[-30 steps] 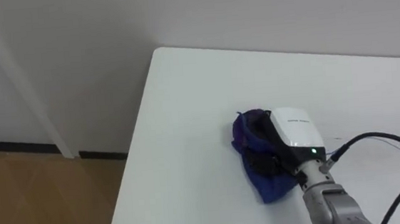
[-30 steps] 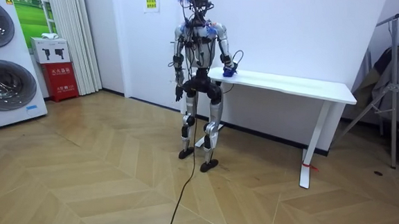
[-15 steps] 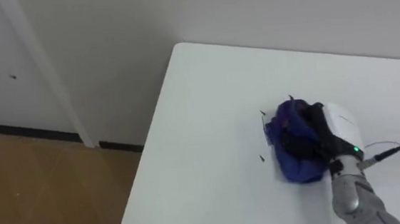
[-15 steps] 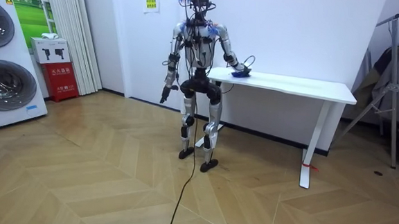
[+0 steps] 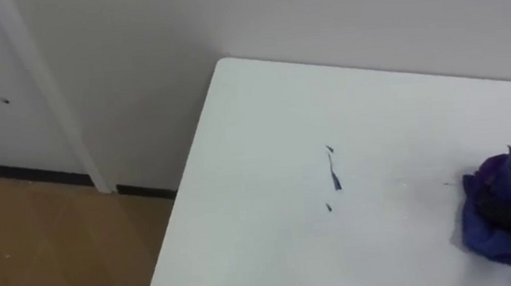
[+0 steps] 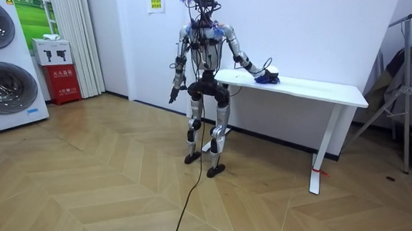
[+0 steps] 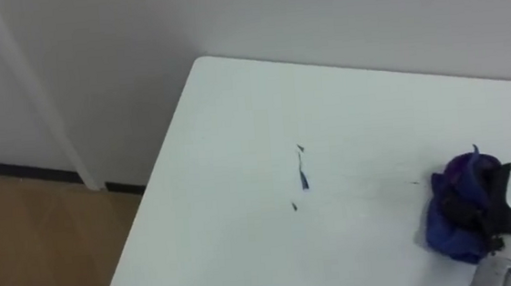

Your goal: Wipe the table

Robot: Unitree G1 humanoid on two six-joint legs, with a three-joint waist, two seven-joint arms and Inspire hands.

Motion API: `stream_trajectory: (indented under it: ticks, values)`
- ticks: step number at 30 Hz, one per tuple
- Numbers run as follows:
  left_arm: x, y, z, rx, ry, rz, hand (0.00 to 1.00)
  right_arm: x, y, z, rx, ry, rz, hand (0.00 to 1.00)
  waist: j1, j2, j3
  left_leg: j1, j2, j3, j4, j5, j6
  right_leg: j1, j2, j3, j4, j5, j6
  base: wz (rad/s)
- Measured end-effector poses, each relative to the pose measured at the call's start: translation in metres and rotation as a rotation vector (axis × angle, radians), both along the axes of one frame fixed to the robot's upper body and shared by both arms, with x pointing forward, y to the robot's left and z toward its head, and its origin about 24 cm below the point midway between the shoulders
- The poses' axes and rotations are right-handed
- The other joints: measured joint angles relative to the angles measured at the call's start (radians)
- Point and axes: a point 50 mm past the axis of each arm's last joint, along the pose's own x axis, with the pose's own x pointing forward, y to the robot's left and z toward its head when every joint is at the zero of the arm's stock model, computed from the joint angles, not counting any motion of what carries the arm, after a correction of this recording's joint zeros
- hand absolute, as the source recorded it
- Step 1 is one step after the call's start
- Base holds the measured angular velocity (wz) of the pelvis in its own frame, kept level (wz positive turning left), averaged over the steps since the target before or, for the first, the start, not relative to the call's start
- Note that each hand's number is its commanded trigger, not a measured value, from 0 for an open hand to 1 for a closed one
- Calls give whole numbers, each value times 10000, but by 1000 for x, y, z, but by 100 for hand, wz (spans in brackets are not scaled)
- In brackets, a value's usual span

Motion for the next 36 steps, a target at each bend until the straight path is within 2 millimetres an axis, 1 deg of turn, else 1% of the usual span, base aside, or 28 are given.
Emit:
stream_trajectory:
  ticks: [2,4,5,7,8,9,11,12,13,14,15,16,18,19,21,22,23,24,25,26,27,28,29,30,31,33,34,36]
  values:
    - [3,-2,0,-45,-119,17,0,0,0,1,-178,96,117,100,-72,-22,0,5,1,12,6,-8,1,-17,1,5,7,1,-1,-7]
    - [7,-4,0,-116,-236,-37,0,6,2,4,-444,164,417,100,-19,-30,3,62,19,65,-7,-12,0,-31,6,53,50,2,-3,-9]
    - [10,-5,-1,-216,-315,-24,0,11,6,6,-607,385,681,100,115,-3,26,107,30,100,-31,-22,-8,-18,10,111,95,3,-4,-22]
    - [13,-10,-2,-401,-460,-26,0,24,14,11,-1025,813,1258,100,382,48,66,255,111,362,-139,-37,-16,-63,25,279,178,13,-21,-41]
    - [14,-12,-3,-462,-494,-43,0,28,17,12,-1117,891,1438,100,491,64,77,256,157,448,-159,-43,-25,-92,42,271,191,40,-58,-50]
    - [16,-14,-4,-583,-534,-50,0,39,27,16,-1293,980,1995,100,648,69,124,230,239,630,-165,-51,-47,-211,83,282,228,87,-121,-43]
    - [14,-18,-7,-693,-357,-253,0,59,50,21,-1662,1143,3202,100,882,79,144,170,353,756,-167,-79,-117,-367,152,299,267,136,-182,-31]
    - [16,-20,-8,-739,-248,-381,0,73,70,24,-1862,1289,4169,100,1055,64,179,135,411,843,-167,-86,-173,-469,190,297,345,144,-195,-14]
    - [19,-22,-8,-764,-295,-432,0,80,80,25,-1939,1367,4677,100,1158,58,226,126,429,857,-174,-76,-192,-492,207,295,353,148,-202,-10]
    - [19,-23,-9,-810,-304,-441,0,93,100,29,-1974,1380,5532,100,1446,56,349,95,465,873,-203,-53,-230,-546,246,317,350,158,-224,0]
    - [19,-24,-9,-830,-295,-446,0,107,119,35,-1936,1233,6180,100,1695,42,381,-30,506,871,-201,-35,-260,-664,285,330,338,167,-240,0]
    - [17,-25,-10,-863,-172,-459,0,120,133,43,-1874,1053,6671,100,1841,32,404,-119,526,846,-196,-15,-270,-772,310,326,326,169,-249,6]
    - [13,-26,-11,-999,-51,-408,0,132,145,53,-1790,792,7161,100,2041,21,398,-203,488,658,-179,15,-239,-798,303,196,290,167,-255,25]
    - [9,-26,-11,-1021,41,-388,0,134,146,54,-1743,766,7215,100,2120,36,408,-204,467,569,-175,18,-235,-775,292,107,269,167,-255,48]
    - [-9,-24,-12,-977,484,-232,0,130,141,47,-1495,938,7033,100,2134,43,406,-144,380,205,-153,56,-210,-528,245,-278,122,163,-248,53]
    - [-14,-23,-11,-989,585,-176,0,128,139,47,-1457,881,6964,100,2110,42,403,-128,376,174,-153,52,-203,-491,244,-275,129,163,-248,34]
    - [-22,-23,-10,-1061,702,-95,0,121,133,40,-1355,905,6848,100,2059,67,420,-57,369,154,-155,38,-183,-377,239,-322,122,163,-248,35]
    - [-27,-22,-10,-1072,832,-51,0,112,128,33,-1178,803,6684,100,1764,77,395,20,322,151,-133,12,-143,-139,204,-502,61,161,-243,69]
    - [-27,-22,-10,-1090,826,-35,0,101,120,26,-1009,682,6335,100,1445,79,352,40,247,165,-79,-10,-105,87,144,-666,-3,137,-205,71]
    - [-26,-22,-10,-1101,804,-49,0,95,116,23,-943,629,6145,100,1389,89,349,97,213,186,-72,-25,-80,183,112,-673,-5,113,-166,43]
    - [-26,-20,-10,-1061,831,-40,0,86,109,17,-865,570,5827,100,1374,143,301,238,178,247,-82,-65,-23,296,71,-663,3,84,-120,0]
    - [-27,-17,-9,-959,882,-109,0,74,101,12,-796,518,5475,100,1343,166,235,347,149,315,-130,-98,22,383,27,-681,3,60,-81,-12]
    - [-27,-15,-8,-882,886,-130,0,68,97,10,-721,505,5248,100,1298,157,157,359,124,325,-154,-106,36,388,-4,-707,7,42,-53,-5]
    - [-26,-11,-7,-745,845,-67,0,56,86,5,-540,505,4651,100,1217,151,75,388,50,325,-139,-129,75,456,-77,-774,0,6,5,0]
    - [-25,-10,-6,-688,778,21,0,49,79,3,-484,514,4319,100,1187,160,67,447,26,324,-131,-145,102,518,-98,-773,-2,3,10,0]
    - [-22,-2,-2,-360,493,239,0,29,57,-2,-349,652,3321,100,889,141,20,550,-40,327,-131,-194,175,675,-166,-747,28,-4,26,0]
    - [-21,0,-1,-208,451,231,0,19,47,-4,-296,718,2764,100,815,135,16,614,-70,325,-103,-209,199,729,-195,-758,47,8,54,0]
    - [-22,1,0,-111,450,283,0,9,34,-7,-194,852,2079,100,701,146,12,671,-120,318,-11,-257,248,837,-228,-780,50,16,73,-4]
